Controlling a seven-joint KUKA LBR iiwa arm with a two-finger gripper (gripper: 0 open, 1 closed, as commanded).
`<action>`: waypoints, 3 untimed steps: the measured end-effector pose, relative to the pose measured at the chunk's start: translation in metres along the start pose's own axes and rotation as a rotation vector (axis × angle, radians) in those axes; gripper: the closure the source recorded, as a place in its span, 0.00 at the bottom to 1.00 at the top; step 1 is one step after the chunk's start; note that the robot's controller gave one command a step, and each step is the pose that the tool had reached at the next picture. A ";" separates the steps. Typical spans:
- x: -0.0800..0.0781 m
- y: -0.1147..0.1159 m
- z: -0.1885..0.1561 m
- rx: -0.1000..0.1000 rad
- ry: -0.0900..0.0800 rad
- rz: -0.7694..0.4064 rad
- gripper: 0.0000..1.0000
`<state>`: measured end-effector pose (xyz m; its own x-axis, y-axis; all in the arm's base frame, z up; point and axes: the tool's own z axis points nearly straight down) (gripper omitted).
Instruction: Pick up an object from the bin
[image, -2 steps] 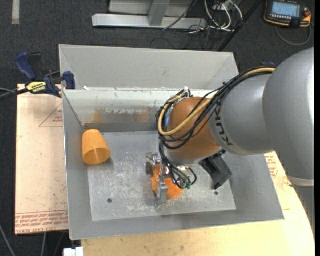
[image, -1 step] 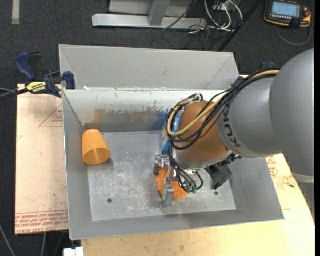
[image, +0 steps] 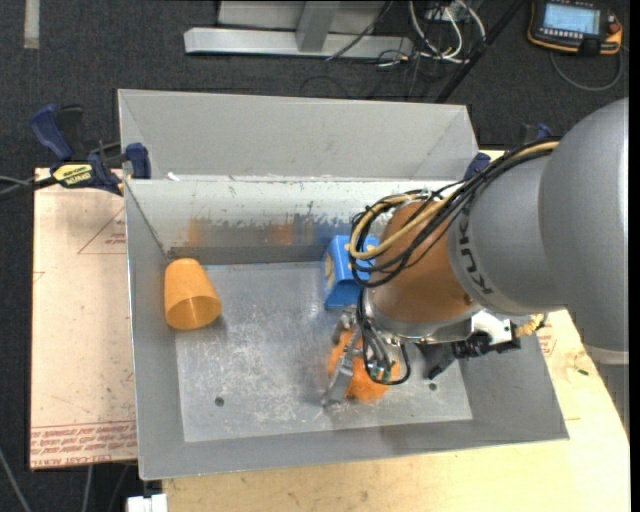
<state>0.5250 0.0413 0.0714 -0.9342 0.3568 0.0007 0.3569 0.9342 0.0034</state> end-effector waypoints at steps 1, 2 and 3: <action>0.004 -0.026 0.001 -0.001 0.000 0.039 0.00; -0.014 -0.050 0.001 -0.001 0.000 -0.061 0.00; -0.006 -0.076 -0.003 -0.001 0.000 0.041 0.00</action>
Offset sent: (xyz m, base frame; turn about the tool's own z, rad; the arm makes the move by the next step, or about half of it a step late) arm 0.0026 -0.0694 -0.0014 -0.0989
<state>0.5037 -0.0318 0.0746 -0.9187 0.3950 0.0011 0.3950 0.9187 0.0045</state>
